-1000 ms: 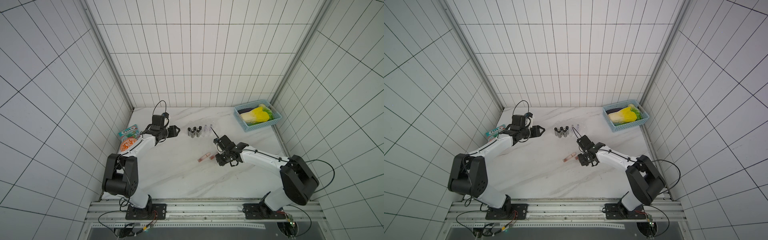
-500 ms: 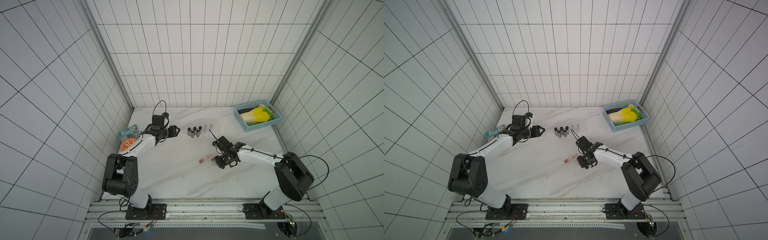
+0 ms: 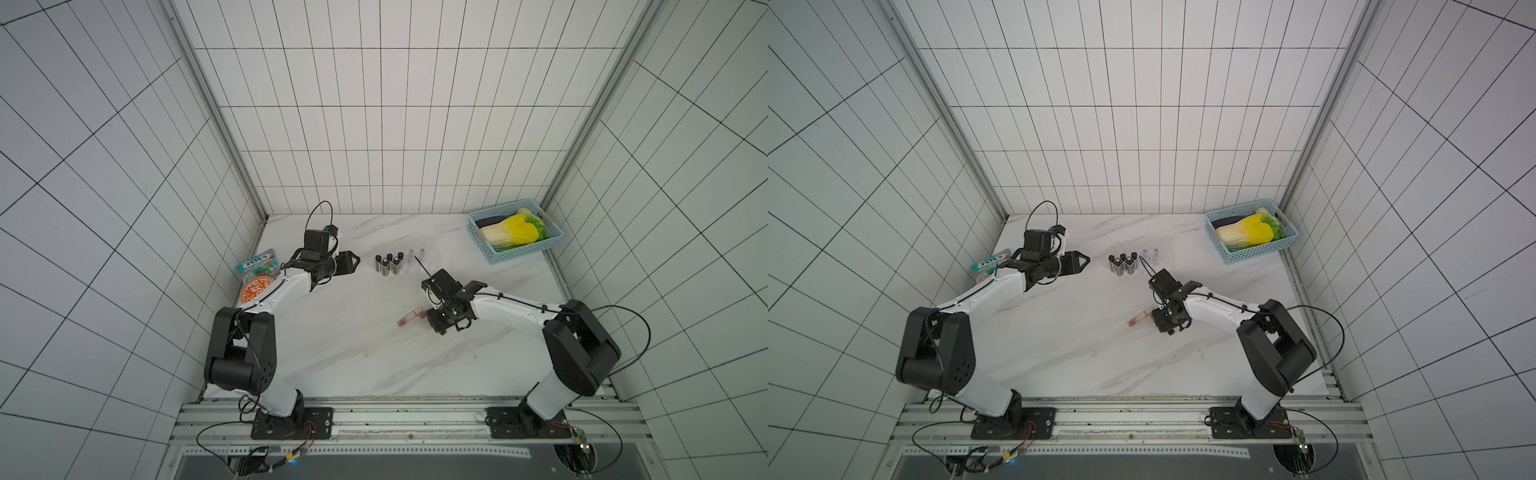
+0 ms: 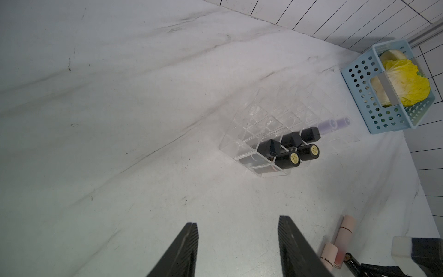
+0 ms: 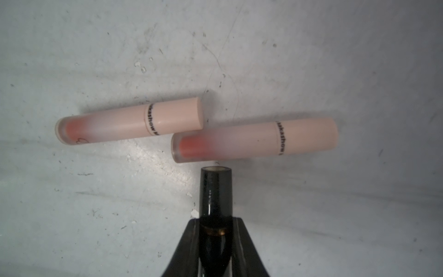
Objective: Arrange the lipsticks in the organizer
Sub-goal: Adjust the lipstick at the center of the board, then place the lipstick in the storage box.
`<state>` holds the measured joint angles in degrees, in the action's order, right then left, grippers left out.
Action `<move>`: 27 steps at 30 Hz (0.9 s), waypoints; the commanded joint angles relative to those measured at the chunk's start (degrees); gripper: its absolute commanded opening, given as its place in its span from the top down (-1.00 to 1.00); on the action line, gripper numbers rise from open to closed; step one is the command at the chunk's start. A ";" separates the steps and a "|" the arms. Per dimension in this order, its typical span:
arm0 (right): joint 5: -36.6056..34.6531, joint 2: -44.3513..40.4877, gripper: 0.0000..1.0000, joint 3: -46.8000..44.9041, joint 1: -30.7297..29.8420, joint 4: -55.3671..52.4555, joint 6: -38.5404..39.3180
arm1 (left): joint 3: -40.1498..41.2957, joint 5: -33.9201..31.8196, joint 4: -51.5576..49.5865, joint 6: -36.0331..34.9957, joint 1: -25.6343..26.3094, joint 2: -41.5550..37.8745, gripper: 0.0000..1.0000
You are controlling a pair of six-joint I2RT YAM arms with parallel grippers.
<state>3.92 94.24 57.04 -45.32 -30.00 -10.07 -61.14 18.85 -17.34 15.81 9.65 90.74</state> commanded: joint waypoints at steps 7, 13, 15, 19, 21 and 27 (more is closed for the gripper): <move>4.14 -8.51 0.71 1.51 0.54 -1.93 0.84 | 0.86 9.88 3.71 -0.57 0.19 -5.71 -0.04; 6.05 -18.63 0.71 0.80 0.75 -2.87 1.01 | 0.21 28.53 7.25 0.16 4.37 -8.43 -0.14; 7.73 -21.42 0.70 0.80 0.91 -2.96 1.01 | -0.65 35.46 8.03 0.75 6.52 -7.98 -0.18; 10.33 -26.90 0.70 0.79 0.89 -2.70 0.80 | -0.82 44.18 11.19 2.71 10.96 -7.76 -0.23; 11.30 -29.53 0.70 0.97 1.02 -2.52 0.53 | -0.51 46.80 12.90 3.64 12.32 -8.11 -0.26; 13.55 -34.08 0.70 2.09 1.02 -1.78 -0.78 | 0.16 52.29 19.41 8.14 15.22 -8.83 -0.34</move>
<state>15.31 61.34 57.65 -44.95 -31.62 -9.96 -60.62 65.73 -2.85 21.69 23.90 83.00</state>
